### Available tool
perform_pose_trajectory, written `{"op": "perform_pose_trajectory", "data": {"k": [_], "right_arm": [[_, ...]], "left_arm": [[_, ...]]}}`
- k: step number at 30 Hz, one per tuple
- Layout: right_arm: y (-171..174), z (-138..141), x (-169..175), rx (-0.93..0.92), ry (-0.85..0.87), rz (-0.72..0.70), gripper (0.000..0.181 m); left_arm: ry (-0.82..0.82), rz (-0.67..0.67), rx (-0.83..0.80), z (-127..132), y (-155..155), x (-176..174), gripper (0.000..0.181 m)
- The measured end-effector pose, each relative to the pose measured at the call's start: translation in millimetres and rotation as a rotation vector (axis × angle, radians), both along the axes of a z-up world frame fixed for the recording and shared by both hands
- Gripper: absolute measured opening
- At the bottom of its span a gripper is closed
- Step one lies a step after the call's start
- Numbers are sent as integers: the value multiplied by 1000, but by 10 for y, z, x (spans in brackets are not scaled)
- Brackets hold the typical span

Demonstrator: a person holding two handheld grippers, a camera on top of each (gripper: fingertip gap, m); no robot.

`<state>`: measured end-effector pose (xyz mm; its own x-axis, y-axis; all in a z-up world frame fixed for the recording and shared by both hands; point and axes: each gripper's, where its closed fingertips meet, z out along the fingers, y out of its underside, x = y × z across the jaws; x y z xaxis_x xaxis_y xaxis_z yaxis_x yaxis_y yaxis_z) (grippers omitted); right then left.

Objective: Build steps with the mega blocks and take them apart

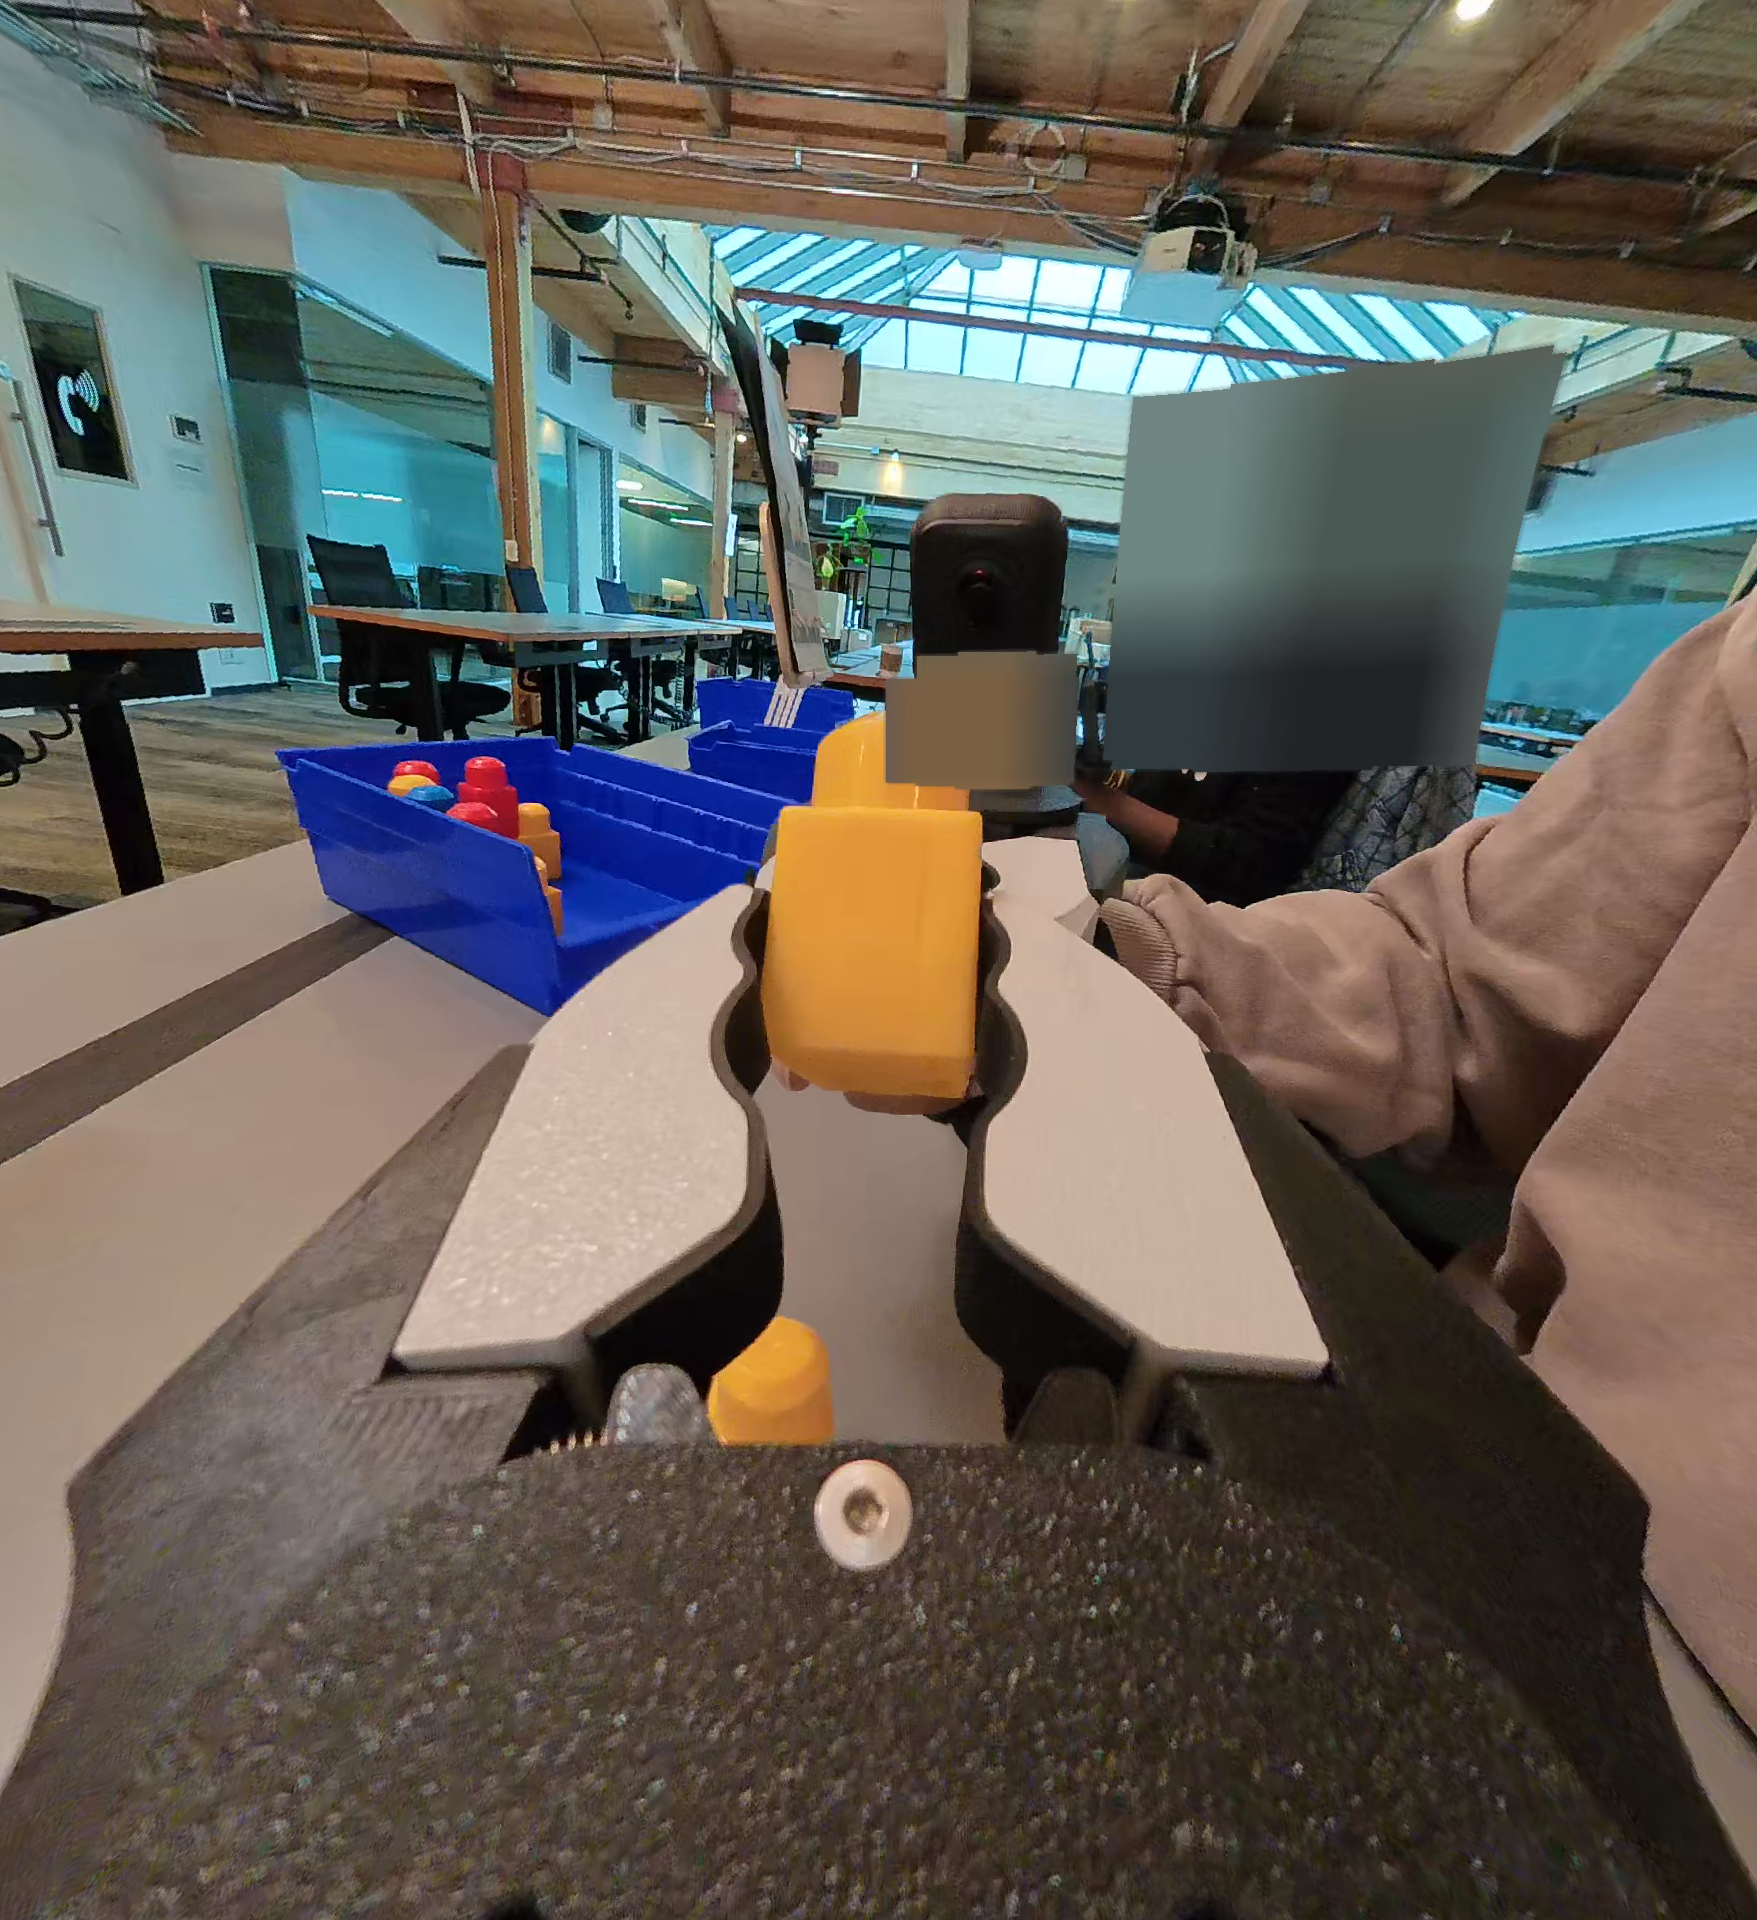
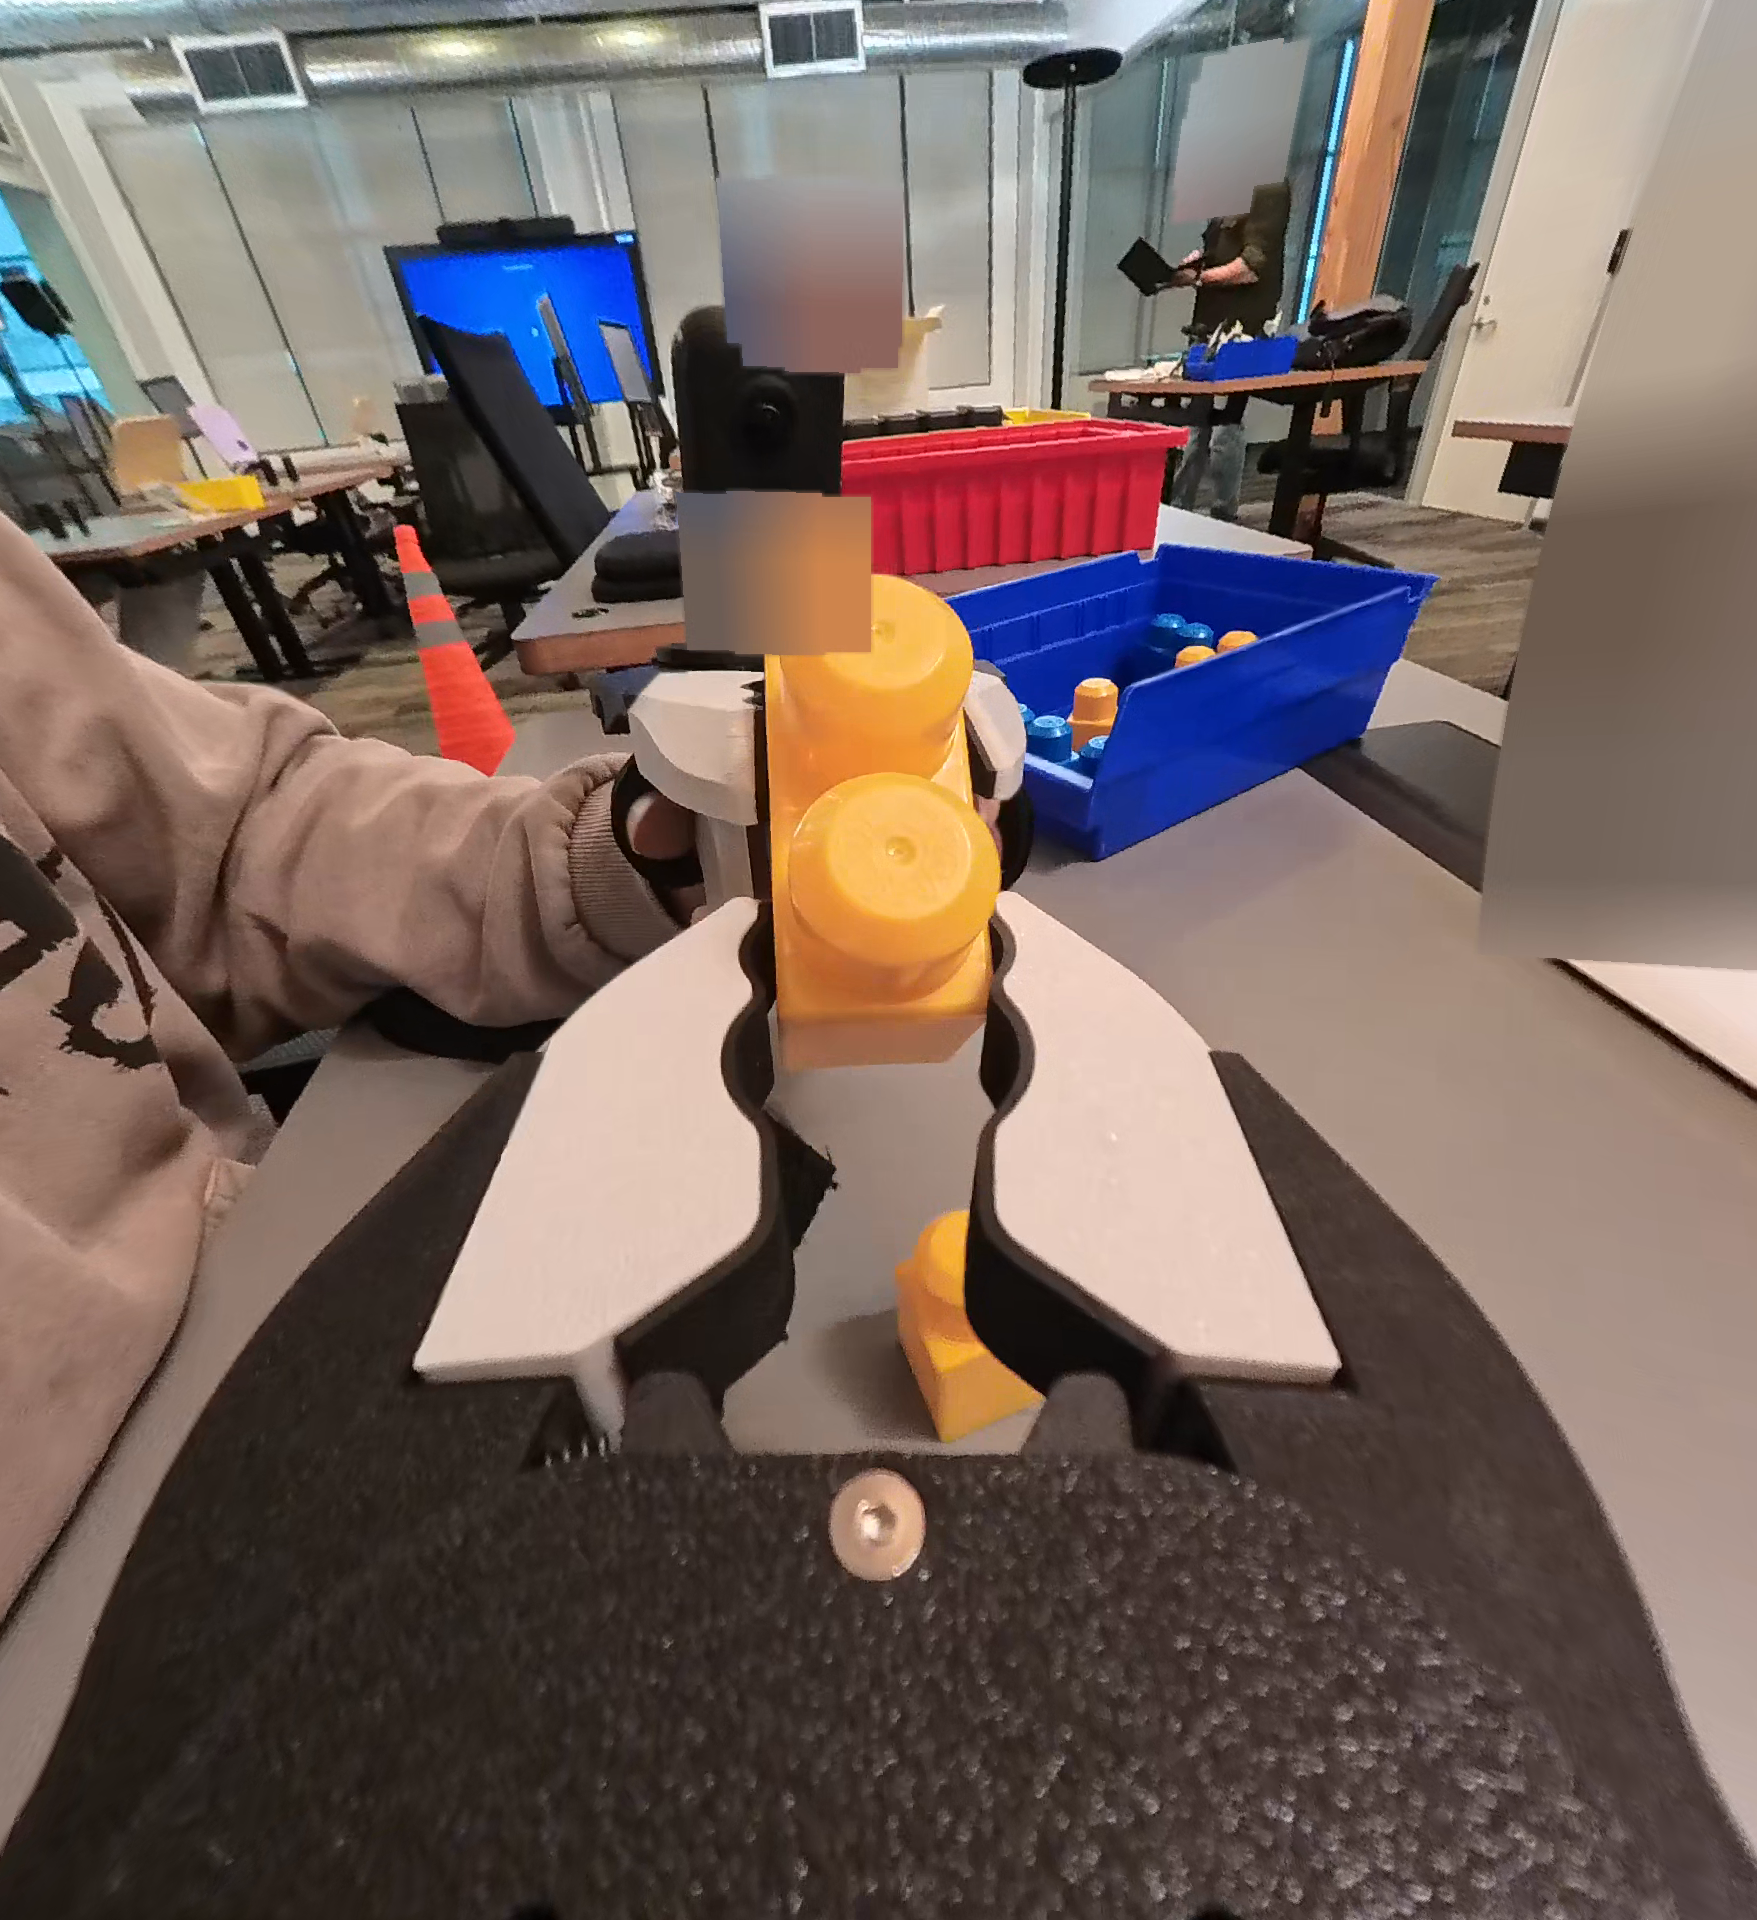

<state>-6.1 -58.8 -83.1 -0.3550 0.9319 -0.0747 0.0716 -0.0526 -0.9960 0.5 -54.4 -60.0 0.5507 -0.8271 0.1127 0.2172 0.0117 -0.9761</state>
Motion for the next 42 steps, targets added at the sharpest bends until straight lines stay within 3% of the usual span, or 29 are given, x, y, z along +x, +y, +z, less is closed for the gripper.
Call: {"op": "perform_pose_trajectory", "data": {"k": [4,11,19,21,23,29,32,35,42], "right_arm": [[92,-65,18,114,-126,10,45],[184,-1007,106,406,-583,106,54],[181,-1312,-43,474,-645,143,35],[198,-1195,-47,460,-611,150,35],[280,-890,-48,415,-558,145,35],[569,516,-152,353,-322,80,35],[467,982,-322,321,-239,81,35],[295,1055,-477,340,-244,114,35],[159,829,-626,280,-279,161,35]], "left_arm": [[-67,17,27,76,8,-160,37],[-110,97,59,126,55,-533,37],[-110,123,73,89,78,-617,37],[-120,127,76,91,82,-642,37],[-135,132,82,101,85,-670,37],[-151,155,113,113,97,-724,37],[-150,148,119,109,93,-690,37],[-144,145,117,103,90,-671,37],[-143,153,129,130,78,-688,37]]}}
